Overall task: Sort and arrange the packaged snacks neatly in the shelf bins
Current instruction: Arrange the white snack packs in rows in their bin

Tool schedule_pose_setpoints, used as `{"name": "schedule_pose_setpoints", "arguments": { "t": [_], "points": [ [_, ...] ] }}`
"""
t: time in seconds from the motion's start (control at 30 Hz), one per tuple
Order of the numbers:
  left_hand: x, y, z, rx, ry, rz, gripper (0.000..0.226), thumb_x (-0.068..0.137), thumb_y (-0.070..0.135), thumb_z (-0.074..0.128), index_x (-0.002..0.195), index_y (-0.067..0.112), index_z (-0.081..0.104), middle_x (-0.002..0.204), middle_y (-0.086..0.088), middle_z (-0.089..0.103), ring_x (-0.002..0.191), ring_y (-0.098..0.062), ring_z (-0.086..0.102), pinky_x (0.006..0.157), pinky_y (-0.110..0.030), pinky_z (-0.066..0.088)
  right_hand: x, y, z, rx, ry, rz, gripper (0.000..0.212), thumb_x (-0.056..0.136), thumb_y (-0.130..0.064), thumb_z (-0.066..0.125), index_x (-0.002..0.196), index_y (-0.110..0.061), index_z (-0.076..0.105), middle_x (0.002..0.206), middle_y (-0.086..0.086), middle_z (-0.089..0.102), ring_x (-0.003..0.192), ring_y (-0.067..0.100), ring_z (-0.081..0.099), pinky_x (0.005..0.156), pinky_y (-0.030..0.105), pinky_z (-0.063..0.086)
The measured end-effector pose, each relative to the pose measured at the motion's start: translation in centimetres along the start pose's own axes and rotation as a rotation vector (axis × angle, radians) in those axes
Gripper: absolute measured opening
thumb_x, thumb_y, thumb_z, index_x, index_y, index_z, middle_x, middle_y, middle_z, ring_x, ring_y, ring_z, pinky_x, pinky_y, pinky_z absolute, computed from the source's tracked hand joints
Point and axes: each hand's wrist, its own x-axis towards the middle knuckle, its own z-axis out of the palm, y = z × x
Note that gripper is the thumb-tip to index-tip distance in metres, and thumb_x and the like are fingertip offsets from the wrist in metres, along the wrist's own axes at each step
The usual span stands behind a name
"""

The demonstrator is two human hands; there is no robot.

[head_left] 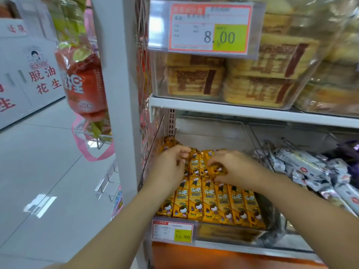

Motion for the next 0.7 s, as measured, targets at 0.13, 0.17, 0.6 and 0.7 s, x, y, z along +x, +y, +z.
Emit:
{"name": "schedule_pose_setpoints", "arguments": {
  "t": [0.13, 0.17, 0.6, 0.7],
  "points": [
    [1.5, 1.5, 0.7, 0.111, -0.104, -0.031, 0.033, 0.095, 0.006, 0.049, 0.125, 0.019, 0.057, 0.11, 0.005, 0.062, 0.099, -0.006, 0.056, 0.076, -0.011, 0.042, -1.4, 1.3, -1.7, 0.178, 0.1, 0.039, 0.047, 0.086, -0.026, 0.067, 0.13, -0.032, 0.052, 0.122, -0.016, 0.06, 0.111, 0.003, 0.055, 0.101, 0.029, 0.043],
    [1.9, 1.9, 1.0, 0.149, -0.146, -0.041, 0.034, 0.095, 0.009, 0.051, 0.127, 0.018, 0.056, 0.116, 0.002, 0.062, 0.101, -0.008, 0.056, 0.08, -0.013, 0.042, -1.7, 1.7, -2.0, 0.176, 0.115, 0.051, 0.044, 0.087, -0.026, 0.066, 0.129, -0.032, 0.053, 0.122, -0.017, 0.06, 0.111, 0.003, 0.054, 0.1, 0.026, 0.043],
    [3.2, 2.8, 2.8, 0.255, -0.408, -0.032, 0.047, 0.089, 0.029, 0.064, 0.134, 0.024, 0.05, 0.124, 0.004, 0.06, 0.107, -0.012, 0.057, 0.09, -0.026, 0.048, -1.6, 2.8, -2.2, 0.232, 0.159, 0.064, 0.034, 0.09, -0.023, 0.059, 0.124, -0.028, 0.059, 0.122, -0.009, 0.062, 0.107, 0.005, 0.056, 0.088, 0.018, 0.042],
    [1.2, 2.2, -0.1, -0.006, -0.209, -0.022, 0.034, 0.092, 0.02, 0.061, 0.124, 0.03, 0.055, 0.117, 0.011, 0.06, 0.098, -0.002, 0.058, 0.083, -0.019, 0.048, 1.0, 1.6, -2.1, 0.419, 0.182, 0.048, 0.032, 0.089, -0.019, 0.061, 0.121, -0.02, 0.06, 0.118, -0.004, 0.063, 0.099, 0.005, 0.056, 0.079, 0.011, 0.042]
  ]
}}
